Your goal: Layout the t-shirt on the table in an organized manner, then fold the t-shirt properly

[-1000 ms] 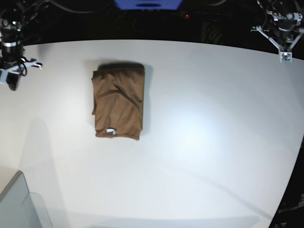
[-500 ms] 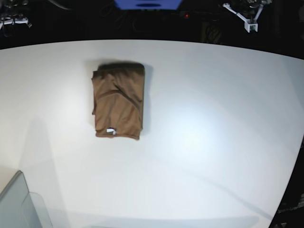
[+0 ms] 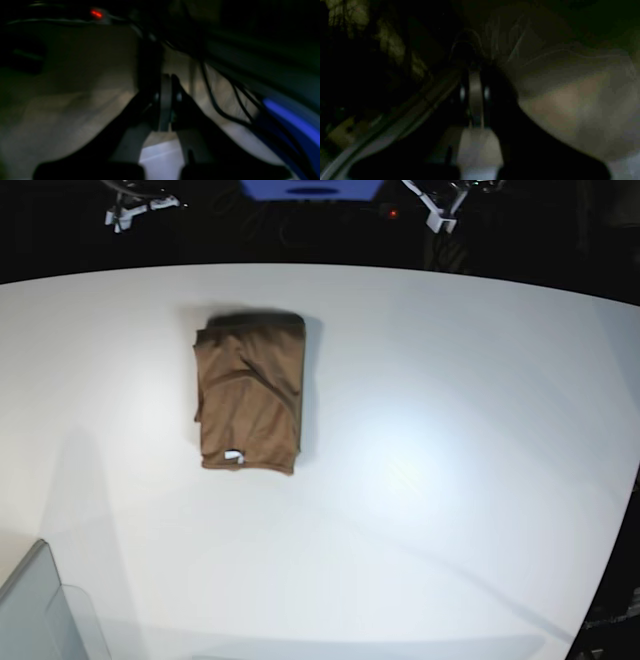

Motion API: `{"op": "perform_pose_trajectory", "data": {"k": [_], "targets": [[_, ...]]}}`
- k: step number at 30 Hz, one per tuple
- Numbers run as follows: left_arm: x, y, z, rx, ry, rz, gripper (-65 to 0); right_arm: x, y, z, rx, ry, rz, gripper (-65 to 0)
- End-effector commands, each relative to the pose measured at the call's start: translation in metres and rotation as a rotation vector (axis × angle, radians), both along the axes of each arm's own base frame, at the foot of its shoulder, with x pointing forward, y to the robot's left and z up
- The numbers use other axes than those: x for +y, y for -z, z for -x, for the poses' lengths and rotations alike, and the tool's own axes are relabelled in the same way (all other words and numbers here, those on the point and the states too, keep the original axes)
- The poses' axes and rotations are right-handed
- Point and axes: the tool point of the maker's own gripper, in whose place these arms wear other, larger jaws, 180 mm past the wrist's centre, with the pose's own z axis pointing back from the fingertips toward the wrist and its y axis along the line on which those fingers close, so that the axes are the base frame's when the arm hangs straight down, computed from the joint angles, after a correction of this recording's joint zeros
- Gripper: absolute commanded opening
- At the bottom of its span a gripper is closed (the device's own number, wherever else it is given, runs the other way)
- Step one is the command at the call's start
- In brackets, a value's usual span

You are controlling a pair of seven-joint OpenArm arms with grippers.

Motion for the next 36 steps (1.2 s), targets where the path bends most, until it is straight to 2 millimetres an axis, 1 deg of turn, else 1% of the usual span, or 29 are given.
{"op": "perform_pose_trajectory", "data": {"k": [1,2,4,5,6,8,10,13,14,15,16,18,19,22,24,25,27,31,36], "targets": [[0.006,-0.001,-0.009,-0.029,0.026,0.001,-64.9,0.004,0.000,-0.001,-0.018,-0.043,0.003,-65.0],[0.001,0.000,-0.008,-0.032,0.052,0.014,-64.9,0.021,0.004,-0.004,-0.028,-0.088,-0.014,-65.0],[-0.005,0.001,-0.017,-0.058,0.093,0.032,-64.9,0.054,0.009,-0.004,-0.037,-0.213,-0.051,-65.0],[-0.006,0.001,-0.021,-0.074,0.105,0.038,-64.9,0.065,0.011,-0.003,-0.040,-0.255,-0.055,-65.0],[-0.007,0.001,-0.025,-0.092,0.106,0.043,-64.9,0.066,0.016,-0.003,-0.030,-0.272,-0.008,-65.0],[-0.006,0.000,-0.036,-0.131,0.092,0.051,-64.9,0.061,0.023,0.007,-0.012,-0.288,0.104,-65.0],[-0.006,-0.001,-0.048,-0.159,0.063,0.058,-64.9,0.053,0.028,0.008,-0.016,-0.341,0.233,-65.0],[-0.008,0.000,-0.059,-0.157,0.047,0.068,-64.9,0.034,0.028,0.011,-0.005,-0.435,0.416,-65.0],[-0.005,0.000,-0.064,-0.157,0.046,0.064,-64.9,0.031,0.028,0.015,0.009,-0.468,0.469,-65.0],[-0.006,0.000,-0.067,-0.156,0.045,0.067,-64.9,0.026,0.027,0.011,0.010,-0.498,0.525,-65.0],[-0.004,0.002,-0.072,-0.161,0.033,0.043,-64.9,0.016,0.026,0.007,0.014,-0.524,0.579,-65.0],[0.019,0.013,-0.078,-0.167,0.018,-0.113,-64.8,0.009,0.022,0.001,0.013,-0.566,0.662,-65.0],[0.022,0.016,-0.079,-0.168,0.016,-0.165,-64.8,0.007,0.020,-0.003,0.011,-0.584,0.697,-65.0],[0.017,0.021,-0.080,-0.168,0.024,-0.231,-64.8,0.001,0.018,-0.012,0.002,-0.619,0.744,-65.0],[0.024,0.023,-0.081,-0.169,0.011,-0.277,-64.8,-0.003,0.016,-0.012,0.004,-0.628,0.761,-65.0],[0.026,0.024,-0.080,-0.168,0.007,-0.308,-64.8,-0.011,0.015,-0.012,0.009,-0.630,0.775,-65.0],[0.037,0.026,-0.079,-0.165,0.001,-0.388,-64.8,-0.020,0.014,-0.007,0.033,-0.635,0.786,-65.0],[0.039,0.027,-0.077,-0.162,-0.003,-0.423,-64.8,-0.025,0.015,-0.001,0.061,-0.636,0.783,-65.0],[0.038,0.027,-0.076,-0.160,-0.004,-0.421,-64.8,-0.019,0.016,0.005,0.070,-0.634,0.769,-65.0]]}}
